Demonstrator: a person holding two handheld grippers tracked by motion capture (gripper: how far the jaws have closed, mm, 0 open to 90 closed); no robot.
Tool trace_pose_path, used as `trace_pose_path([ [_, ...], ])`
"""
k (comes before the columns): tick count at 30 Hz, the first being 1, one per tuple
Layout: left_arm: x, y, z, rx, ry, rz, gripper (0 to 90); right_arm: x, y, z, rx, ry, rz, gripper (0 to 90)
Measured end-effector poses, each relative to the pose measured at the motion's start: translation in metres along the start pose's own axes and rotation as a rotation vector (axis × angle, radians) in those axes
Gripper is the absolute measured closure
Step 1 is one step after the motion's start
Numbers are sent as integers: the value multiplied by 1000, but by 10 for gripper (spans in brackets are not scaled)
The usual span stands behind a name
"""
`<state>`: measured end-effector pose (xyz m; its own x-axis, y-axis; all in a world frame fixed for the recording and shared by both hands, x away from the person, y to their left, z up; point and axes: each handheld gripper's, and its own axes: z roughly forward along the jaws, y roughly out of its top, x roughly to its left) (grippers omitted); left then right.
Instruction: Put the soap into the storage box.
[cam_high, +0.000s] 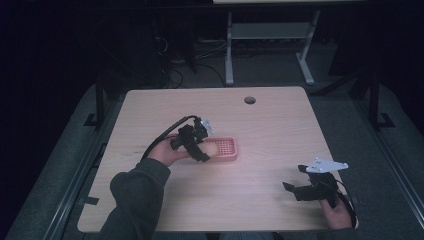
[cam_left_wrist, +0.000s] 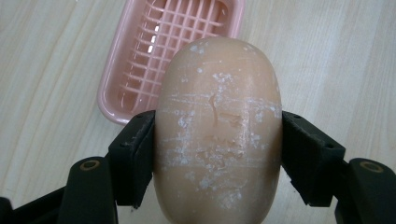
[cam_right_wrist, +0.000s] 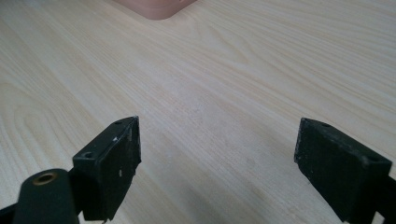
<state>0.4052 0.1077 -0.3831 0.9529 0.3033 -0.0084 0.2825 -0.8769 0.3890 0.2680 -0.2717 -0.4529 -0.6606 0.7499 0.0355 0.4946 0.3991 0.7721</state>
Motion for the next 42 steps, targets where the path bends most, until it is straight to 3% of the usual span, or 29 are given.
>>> trace_pose_path([
  [14, 1, 16, 4, 4, 4, 24, 320, 1, 0, 1, 1, 2, -1, 141],
  [25, 6, 22, 13, -4, -4, 3, 320, 1, 1, 1, 1, 4, 0, 141],
  [37, 11, 35, 20, 15, 1, 13, 320, 1, 1, 1, 1, 3, -8, 141],
  [42, 14, 38, 22, -5, -1, 2, 320, 1, 1, 1, 1, 2, -8, 141],
])
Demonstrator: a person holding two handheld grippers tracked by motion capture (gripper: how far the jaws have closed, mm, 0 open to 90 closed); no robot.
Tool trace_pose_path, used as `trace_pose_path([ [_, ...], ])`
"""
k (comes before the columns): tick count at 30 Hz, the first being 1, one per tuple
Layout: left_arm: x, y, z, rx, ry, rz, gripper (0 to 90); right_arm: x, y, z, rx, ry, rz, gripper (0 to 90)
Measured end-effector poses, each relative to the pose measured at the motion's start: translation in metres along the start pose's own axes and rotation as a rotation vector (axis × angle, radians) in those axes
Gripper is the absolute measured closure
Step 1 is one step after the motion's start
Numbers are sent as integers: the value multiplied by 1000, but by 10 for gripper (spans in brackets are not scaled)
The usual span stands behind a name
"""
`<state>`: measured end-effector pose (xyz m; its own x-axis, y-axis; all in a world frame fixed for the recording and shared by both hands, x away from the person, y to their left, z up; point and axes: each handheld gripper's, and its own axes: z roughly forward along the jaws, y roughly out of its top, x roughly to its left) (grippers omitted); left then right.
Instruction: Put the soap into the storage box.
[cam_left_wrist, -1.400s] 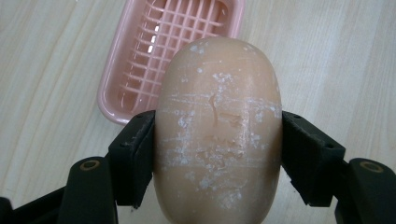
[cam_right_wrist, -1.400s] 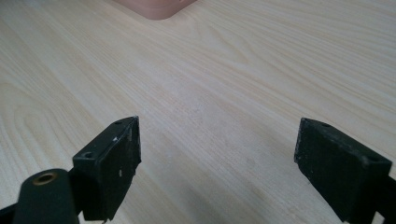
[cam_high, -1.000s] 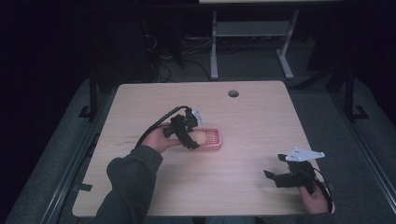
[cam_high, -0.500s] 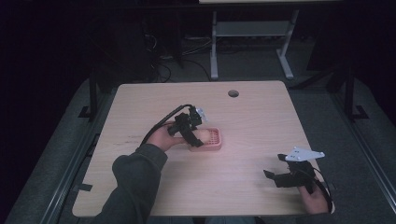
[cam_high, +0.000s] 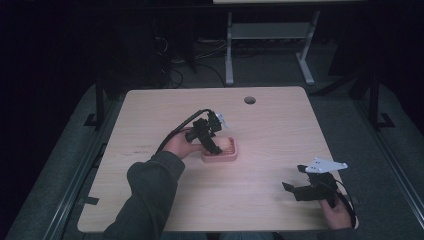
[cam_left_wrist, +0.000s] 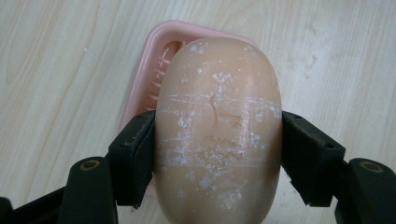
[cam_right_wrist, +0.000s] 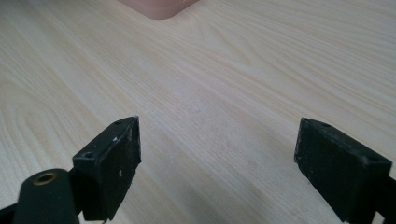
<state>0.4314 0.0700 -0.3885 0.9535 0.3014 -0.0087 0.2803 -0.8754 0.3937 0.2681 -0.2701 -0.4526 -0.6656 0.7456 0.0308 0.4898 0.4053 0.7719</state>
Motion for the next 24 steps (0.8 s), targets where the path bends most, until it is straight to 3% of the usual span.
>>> trace_pose_path([
  [7, 5, 0, 5, 3, -3, -23, 320, 0, 0, 0, 0, 1, 0, 141],
  [24, 10, 1, 18, 19, -7, -21, 320, 0, 0, 0, 2, 3, 2, 141],
])
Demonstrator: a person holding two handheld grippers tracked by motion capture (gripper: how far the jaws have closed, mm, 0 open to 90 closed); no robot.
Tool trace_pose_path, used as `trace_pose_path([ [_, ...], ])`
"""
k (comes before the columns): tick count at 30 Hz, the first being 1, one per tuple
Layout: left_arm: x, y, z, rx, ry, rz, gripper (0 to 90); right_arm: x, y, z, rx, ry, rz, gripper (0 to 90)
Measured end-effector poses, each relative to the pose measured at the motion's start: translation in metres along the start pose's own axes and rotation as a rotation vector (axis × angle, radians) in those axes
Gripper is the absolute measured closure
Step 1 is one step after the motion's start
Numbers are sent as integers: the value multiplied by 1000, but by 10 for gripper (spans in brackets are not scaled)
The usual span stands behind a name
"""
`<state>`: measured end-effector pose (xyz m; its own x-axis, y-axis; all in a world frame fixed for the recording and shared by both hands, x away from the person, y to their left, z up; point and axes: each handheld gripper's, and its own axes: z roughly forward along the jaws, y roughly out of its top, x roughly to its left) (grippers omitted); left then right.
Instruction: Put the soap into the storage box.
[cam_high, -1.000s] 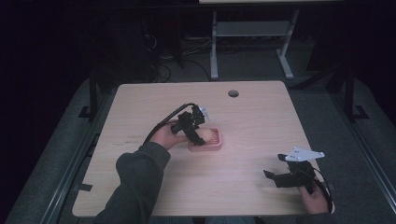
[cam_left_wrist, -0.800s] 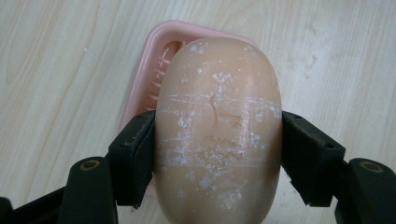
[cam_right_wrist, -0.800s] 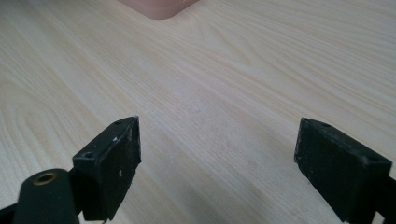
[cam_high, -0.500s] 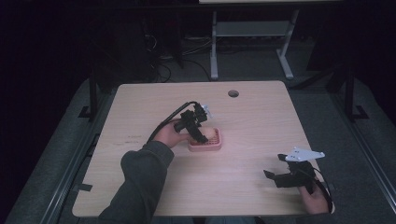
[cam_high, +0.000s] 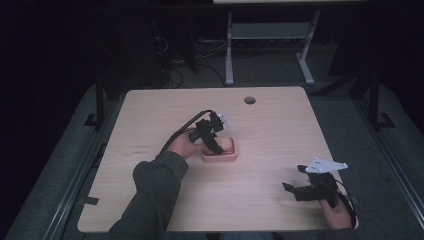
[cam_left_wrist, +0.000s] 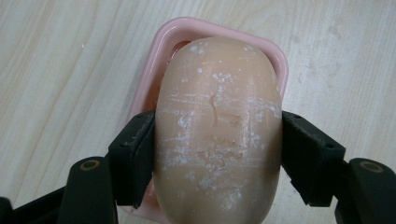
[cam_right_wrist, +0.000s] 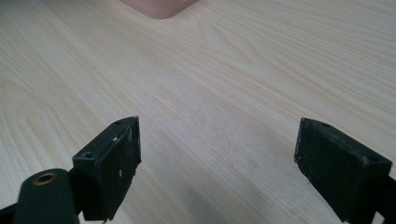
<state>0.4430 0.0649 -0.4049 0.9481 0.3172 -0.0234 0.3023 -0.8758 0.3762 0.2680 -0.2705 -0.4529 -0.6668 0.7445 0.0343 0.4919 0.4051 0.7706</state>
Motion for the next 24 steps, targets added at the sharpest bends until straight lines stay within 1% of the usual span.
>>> trace_pose_path([
  [4, 0, 0, 2, -3, 0, -4, 320, 0, 0, 0, 1, 0, 1, 141],
  [5, 0, 0, 2, 3, -3, -4, 319, 0, 0, 0, 2, 0, 1, 141],
  [6, 0, 0, 3, 1, 3, 1, 320, 0, 0, 0, 2, 0, 1, 142],
  [9, 1, 0, 5, 3, -1, -8, 319, 0, 0, 0, 1, 0, 0, 141],
  [17, 2, 0, 9, 4, -1, -10, 319, 0, 0, 0, -1, 2, 1, 141],
  [24, 3, 0, 10, 11, -5, -13, 319, 0, 0, 0, 0, 1, 0, 141],
])
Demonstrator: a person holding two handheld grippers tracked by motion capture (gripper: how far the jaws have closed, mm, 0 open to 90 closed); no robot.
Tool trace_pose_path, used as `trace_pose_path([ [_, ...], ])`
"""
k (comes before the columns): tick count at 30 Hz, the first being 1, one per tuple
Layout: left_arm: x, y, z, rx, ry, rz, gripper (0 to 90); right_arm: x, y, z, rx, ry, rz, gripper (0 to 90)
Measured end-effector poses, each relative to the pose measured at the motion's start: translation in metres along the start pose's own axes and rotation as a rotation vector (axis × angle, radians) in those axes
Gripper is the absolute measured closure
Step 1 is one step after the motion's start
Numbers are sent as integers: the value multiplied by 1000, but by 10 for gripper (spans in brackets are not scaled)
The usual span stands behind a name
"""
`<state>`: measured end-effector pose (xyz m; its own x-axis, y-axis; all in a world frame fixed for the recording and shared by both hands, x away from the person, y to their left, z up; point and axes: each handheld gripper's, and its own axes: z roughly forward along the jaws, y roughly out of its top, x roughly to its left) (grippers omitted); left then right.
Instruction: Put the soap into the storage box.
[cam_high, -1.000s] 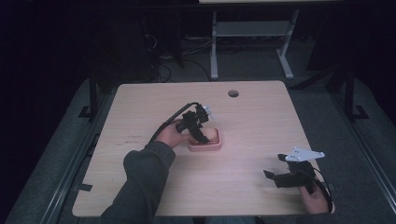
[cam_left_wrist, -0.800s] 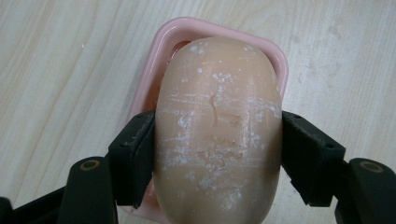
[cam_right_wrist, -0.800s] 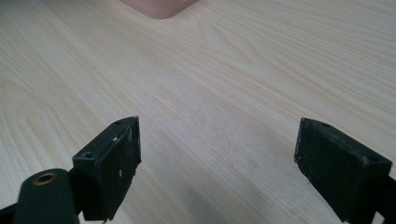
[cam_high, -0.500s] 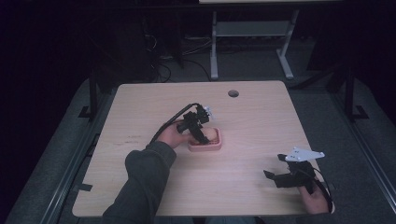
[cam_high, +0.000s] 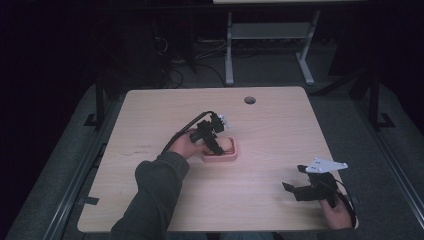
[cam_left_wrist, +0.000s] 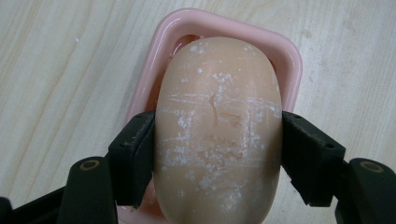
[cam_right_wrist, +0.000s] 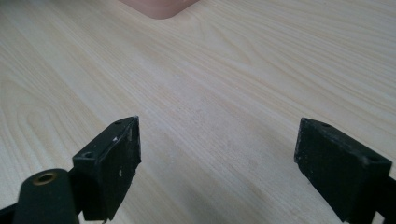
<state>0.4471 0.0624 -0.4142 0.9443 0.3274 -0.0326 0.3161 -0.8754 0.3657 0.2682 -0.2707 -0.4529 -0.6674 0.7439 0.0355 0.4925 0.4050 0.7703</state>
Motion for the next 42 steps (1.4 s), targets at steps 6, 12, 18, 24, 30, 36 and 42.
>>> trace_pose_path([
  [6, 1, 0, 0, 2, 1, 0, 319, 0, 0, 0, 0, -1, 0, 141],
  [12, 2, -1, 2, 6, 3, 0, 319, 0, 0, 0, 0, -1, 1, 141],
  [18, 3, -1, 2, 7, -2, -11, 318, 0, 0, 0, 0, 0, 0, 141],
  [24, 3, -1, 2, 7, 1, -11, 317, 0, 0, 0, -1, 1, 0, 141],
  [30, 3, -2, 3, 11, 6, -5, 315, 0, 0, 0, -2, 1, 0, 141],
  [36, 0, -1, -4, -22, 14, 11, 304, 0, 0, 0, -2, 2, -1, 141],
  [42, -3, -2, -10, -20, 16, 21, 287, 0, 1, 1, -2, 1, -5, 141],
])
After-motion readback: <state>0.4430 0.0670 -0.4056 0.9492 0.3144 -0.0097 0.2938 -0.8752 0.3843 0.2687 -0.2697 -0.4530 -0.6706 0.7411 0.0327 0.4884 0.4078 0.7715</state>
